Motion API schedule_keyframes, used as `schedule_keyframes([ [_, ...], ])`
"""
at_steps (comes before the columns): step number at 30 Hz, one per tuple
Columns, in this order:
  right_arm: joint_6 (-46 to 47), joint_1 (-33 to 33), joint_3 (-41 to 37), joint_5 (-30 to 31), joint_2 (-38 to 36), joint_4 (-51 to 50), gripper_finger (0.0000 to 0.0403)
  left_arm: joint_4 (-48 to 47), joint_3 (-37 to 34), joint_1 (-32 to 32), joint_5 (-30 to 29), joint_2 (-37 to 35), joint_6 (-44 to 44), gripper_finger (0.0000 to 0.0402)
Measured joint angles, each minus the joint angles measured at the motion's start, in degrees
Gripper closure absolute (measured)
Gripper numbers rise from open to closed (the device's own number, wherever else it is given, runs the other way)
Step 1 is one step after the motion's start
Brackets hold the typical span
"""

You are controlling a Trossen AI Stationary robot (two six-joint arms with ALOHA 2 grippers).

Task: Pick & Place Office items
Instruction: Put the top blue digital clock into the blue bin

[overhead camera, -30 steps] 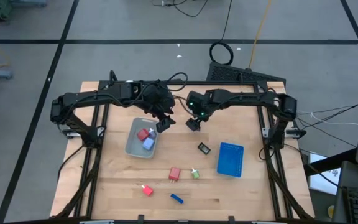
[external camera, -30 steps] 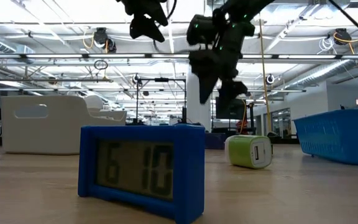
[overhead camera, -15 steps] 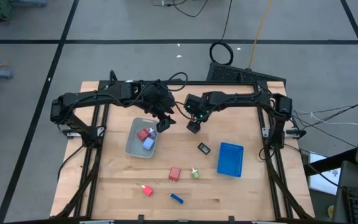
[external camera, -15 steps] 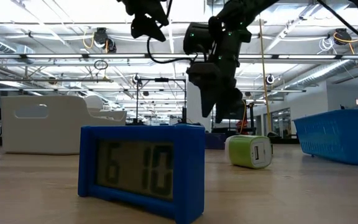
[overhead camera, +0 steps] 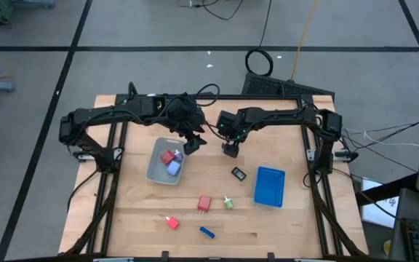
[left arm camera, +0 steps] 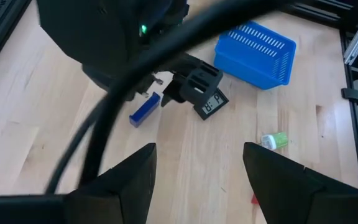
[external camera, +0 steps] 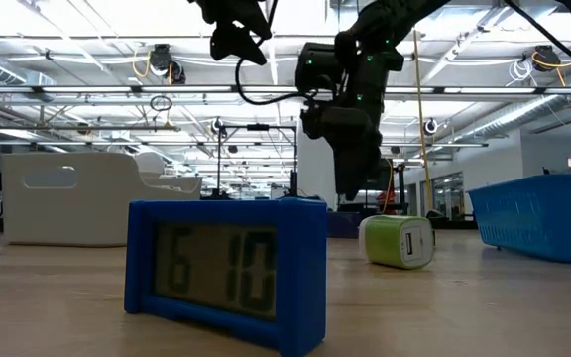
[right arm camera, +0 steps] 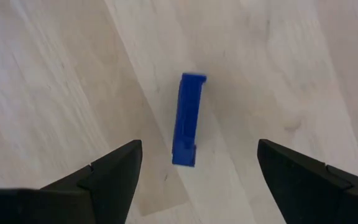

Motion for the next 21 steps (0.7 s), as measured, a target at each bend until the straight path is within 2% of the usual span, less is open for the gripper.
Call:
schedule_keyframes([
  [12, 1.45, 0.52, -5.52, -0.26, 0.00, 6.33, 0.0090, 0.16, 0.00, 0.00, -0.03, 0.00, -0.08, 0.0158],
  [21, 4.68, 0.52, -6.12, -0.28, 0.03, 11.52, 0.0090, 0.49, 0.00, 0.00, -0.09, 0.00, 0.34, 0.0158],
])
